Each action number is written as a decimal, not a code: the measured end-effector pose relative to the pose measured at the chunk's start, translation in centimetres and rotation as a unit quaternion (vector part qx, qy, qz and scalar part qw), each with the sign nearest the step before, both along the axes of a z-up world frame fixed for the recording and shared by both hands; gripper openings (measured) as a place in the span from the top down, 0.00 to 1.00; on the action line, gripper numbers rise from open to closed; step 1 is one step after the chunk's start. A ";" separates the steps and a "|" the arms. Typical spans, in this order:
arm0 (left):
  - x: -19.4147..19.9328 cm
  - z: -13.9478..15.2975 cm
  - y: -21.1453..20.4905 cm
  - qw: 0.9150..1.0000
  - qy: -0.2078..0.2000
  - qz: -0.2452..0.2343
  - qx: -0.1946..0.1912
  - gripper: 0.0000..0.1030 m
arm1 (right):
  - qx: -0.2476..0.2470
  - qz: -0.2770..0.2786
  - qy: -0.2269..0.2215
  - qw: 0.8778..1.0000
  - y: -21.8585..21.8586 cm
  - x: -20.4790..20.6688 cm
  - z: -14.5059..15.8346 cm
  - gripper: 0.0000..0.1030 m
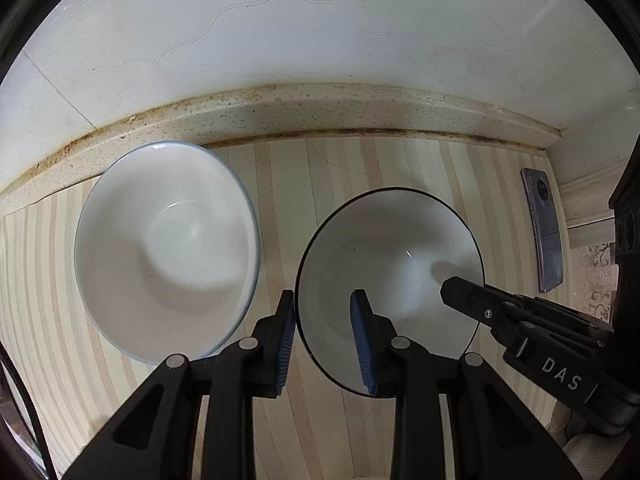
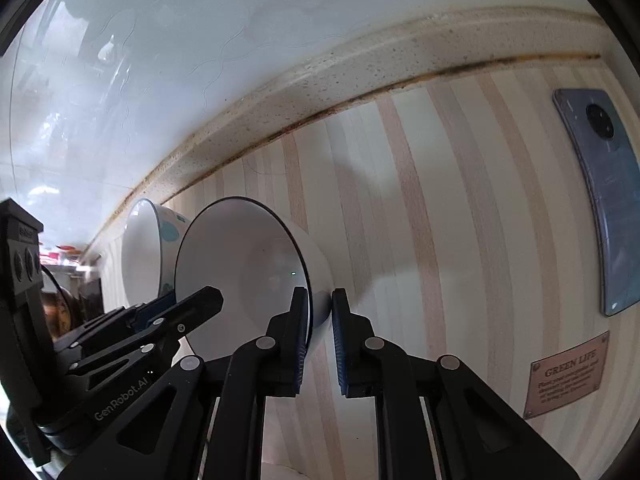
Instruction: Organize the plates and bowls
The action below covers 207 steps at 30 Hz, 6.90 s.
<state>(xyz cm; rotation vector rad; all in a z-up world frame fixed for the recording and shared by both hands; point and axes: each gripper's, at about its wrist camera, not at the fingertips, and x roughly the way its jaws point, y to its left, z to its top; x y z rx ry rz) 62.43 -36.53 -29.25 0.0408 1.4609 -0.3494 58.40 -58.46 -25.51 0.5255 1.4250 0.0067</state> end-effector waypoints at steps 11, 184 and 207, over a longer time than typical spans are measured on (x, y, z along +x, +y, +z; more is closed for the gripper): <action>-3.1 4.2 0.6 0.999 -0.037 -0.022 -0.013 0.76 | -0.015 0.009 -0.018 1.000 1.2 -1.9 2.4 0.87; -22.5 12.4 8.7 0.992 -0.084 -0.090 -0.006 0.81 | -0.093 0.017 -0.027 0.995 9.9 -24.6 14.6 0.74; -26.3 20.9 11.4 0.983 -0.124 -0.105 -0.085 0.14 | -0.134 -0.041 -0.131 0.981 11.8 -33.8 27.1 0.11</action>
